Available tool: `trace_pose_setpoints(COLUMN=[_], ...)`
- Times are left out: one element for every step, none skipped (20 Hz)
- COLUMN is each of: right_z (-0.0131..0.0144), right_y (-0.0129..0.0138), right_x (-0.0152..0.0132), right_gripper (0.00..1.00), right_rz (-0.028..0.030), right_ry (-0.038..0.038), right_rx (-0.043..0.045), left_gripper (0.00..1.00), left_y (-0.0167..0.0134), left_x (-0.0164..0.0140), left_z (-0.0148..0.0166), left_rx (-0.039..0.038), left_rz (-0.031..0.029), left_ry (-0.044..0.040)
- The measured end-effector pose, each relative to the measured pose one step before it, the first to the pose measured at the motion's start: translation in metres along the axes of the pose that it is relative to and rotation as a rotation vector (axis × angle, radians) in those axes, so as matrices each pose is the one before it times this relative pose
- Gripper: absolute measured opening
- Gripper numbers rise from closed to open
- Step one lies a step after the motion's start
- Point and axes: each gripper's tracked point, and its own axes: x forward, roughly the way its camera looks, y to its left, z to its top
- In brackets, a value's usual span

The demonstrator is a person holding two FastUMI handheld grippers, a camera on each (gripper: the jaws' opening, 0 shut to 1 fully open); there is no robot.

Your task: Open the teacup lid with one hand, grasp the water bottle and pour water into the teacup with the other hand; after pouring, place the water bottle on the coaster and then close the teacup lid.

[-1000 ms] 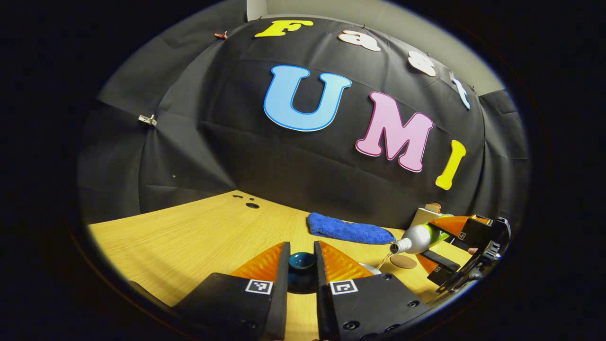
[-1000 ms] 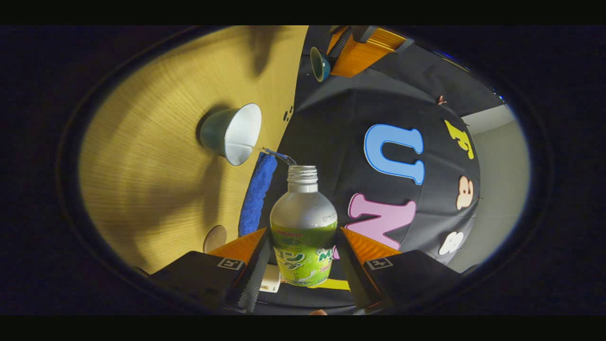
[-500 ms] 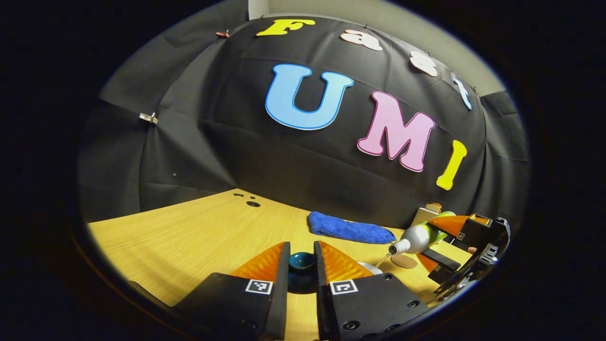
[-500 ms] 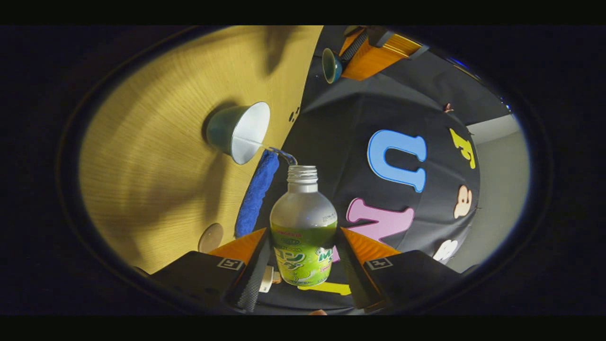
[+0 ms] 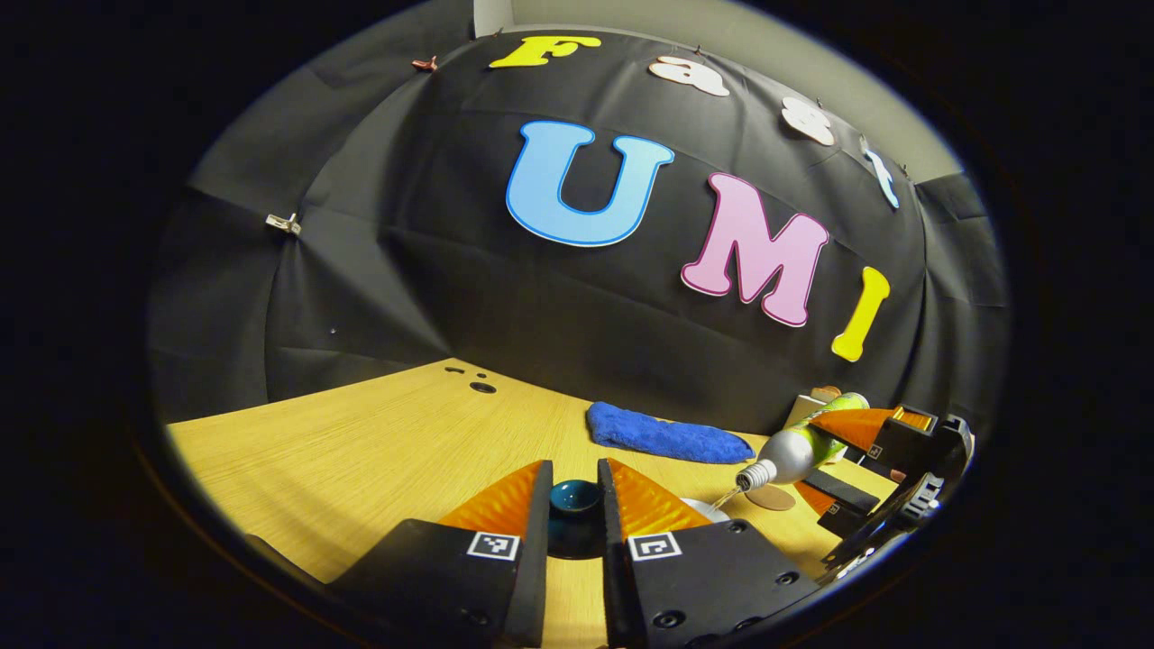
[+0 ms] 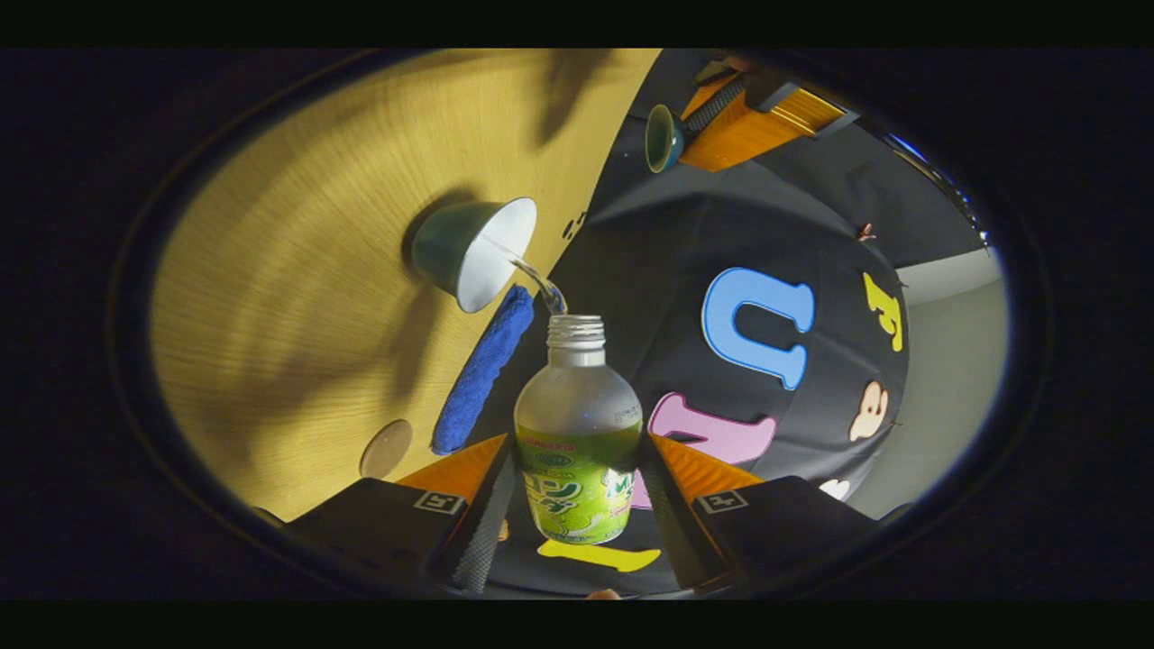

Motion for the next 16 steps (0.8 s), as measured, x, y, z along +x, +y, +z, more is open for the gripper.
trace_pose_setpoints(right_z=[-0.00081,0.00055,-0.00049,-0.00031,0.00053,-0.00177,-0.00198,0.00020,-0.00010,-0.00162,-0.00010,0.00070,0.00004,-0.00023,-0.00157,-0.00032], right_y=[-0.00076,-0.00102,-0.00042,-0.00185,-0.00144,-0.00121,-0.00106,-0.00107,-0.00083,-0.00114,-0.00125,-0.00189,-0.00104,-0.00197,-0.00307,-0.00442], right_x=[-0.00011,0.00105,-0.00035,0.00093,-0.00032,0.00026,0.00013,0.00112,-0.00041,0.00039,0.00008,-0.00038,-0.00066,0.00126,0.00087,0.00130], right_gripper=[0.78,0.78,0.78,0.78,0.77,0.78,0.77,0.78,0.77,0.77,0.77,0.77,0.77,0.77,0.77,0.78], right_rz=[-0.00224,-0.00313,0.00099,-0.00144,-0.00114,-0.00342,-0.00199,-0.00341,-0.00166,-0.00298,-0.00366,-0.00492,-0.00594,-0.00604,-0.00952,-0.01515], right_ry=[-0.00452,-0.00410,-0.00642,-0.00651,-0.00410,-0.00365,-0.00162,-0.00073,-0.00341,-0.00468,-0.00494,-0.00647,-0.00580,-0.00715,-0.00290,-0.00321], right_rx=[-0.01496,-0.01805,-0.01971,-0.01949,-0.01815,-0.01735,-0.01672,-0.01234,-0.01124,-0.01086,-0.01263,-0.01448,-0.01400,-0.01414,-0.01229,-0.01334], left_gripper=[0.30,0.30,0.30,0.30,0.30,0.30,0.30,0.30,0.30,0.30,0.30,0.30,0.30,0.30,0.30,0.30], left_y=[0.00003,-0.00004,-0.00018,0.00038,-0.00042,-0.00087,0.00032,-0.00009,-0.00065,-0.00096,0.00004,0.00055,0.00002,0.00046,0.00005,-0.00001], left_x=[0.00015,-0.00016,-0.00065,0.00064,0.00069,0.00028,-0.00034,0.00013,-0.00046,-0.00043,-0.00028,0.00134,0.00019,-0.00026,0.00007,-0.00014], left_z=[-0.00024,-0.00046,0.00063,-0.00093,0.00041,-0.00029,0.00026,-0.00063,0.00034,-0.00012,0.00006,-0.00177,0.00041,-0.00013,0.00047,-0.00014], left_rx=[0.00002,-0.00062,-0.00034,0.00007,0.00019,0.00007,0.00033,0.00000,-0.00057,-0.00067,-0.00048,-0.00028,-0.00025,-0.00025,-0.00022,-0.00024], left_rz=[0.00032,-0.00013,-0.00042,-0.00027,-0.00085,-0.00081,-0.00067,-0.00064,-0.00051,-0.00096,-0.00044,0.00041,-0.00030,0.00097,0.00097,0.00000], left_ry=[-0.00003,0.00037,0.00062,0.00021,0.00019,-0.00044,-0.00025,0.00024,0.00080,0.00134,0.00166,0.00140,0.00007,-0.00077,-0.00102,-0.00044])
